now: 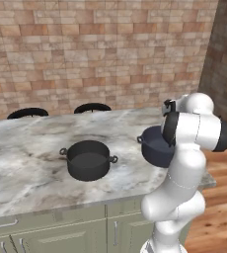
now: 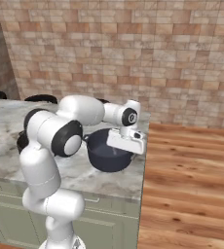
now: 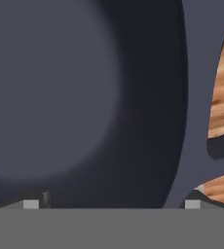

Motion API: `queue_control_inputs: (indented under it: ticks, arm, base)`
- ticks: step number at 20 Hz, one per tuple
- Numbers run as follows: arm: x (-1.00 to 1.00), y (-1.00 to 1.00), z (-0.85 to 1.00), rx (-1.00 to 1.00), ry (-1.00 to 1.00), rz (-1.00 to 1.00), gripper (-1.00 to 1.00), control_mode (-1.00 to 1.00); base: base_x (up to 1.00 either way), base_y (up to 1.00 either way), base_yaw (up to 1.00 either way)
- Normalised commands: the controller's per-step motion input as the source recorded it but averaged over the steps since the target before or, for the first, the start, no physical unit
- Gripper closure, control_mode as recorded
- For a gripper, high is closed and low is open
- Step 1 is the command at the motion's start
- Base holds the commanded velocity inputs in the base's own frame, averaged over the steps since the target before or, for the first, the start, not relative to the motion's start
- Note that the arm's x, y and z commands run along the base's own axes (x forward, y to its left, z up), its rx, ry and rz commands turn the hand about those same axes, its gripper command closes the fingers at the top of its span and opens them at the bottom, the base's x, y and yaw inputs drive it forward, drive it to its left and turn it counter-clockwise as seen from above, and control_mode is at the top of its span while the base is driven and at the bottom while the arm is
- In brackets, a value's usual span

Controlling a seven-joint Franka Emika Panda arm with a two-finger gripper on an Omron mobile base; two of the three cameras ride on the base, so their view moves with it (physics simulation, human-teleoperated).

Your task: Pick the pot and pot and place them in the sink. Then turn on the water.

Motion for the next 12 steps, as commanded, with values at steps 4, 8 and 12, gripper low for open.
queue_control_inputs:
  ticks: [4,8,12]
  arm:
    - [0.0,0.0,-0.04,0.0,0.03,0.0,-1.0,-1.0]
    - [0.0,0.0,0.0,0.0,0.01,0.0,-1.0,-1.0]
    - [0.0,0.0,0.0,0.0,0.0,0.0,1.0,-1.0]
  base:
    - [0.0,0.0,0.0]
    - [0.0,0.0,0.0]
    - [0.0,0.0,0.0]
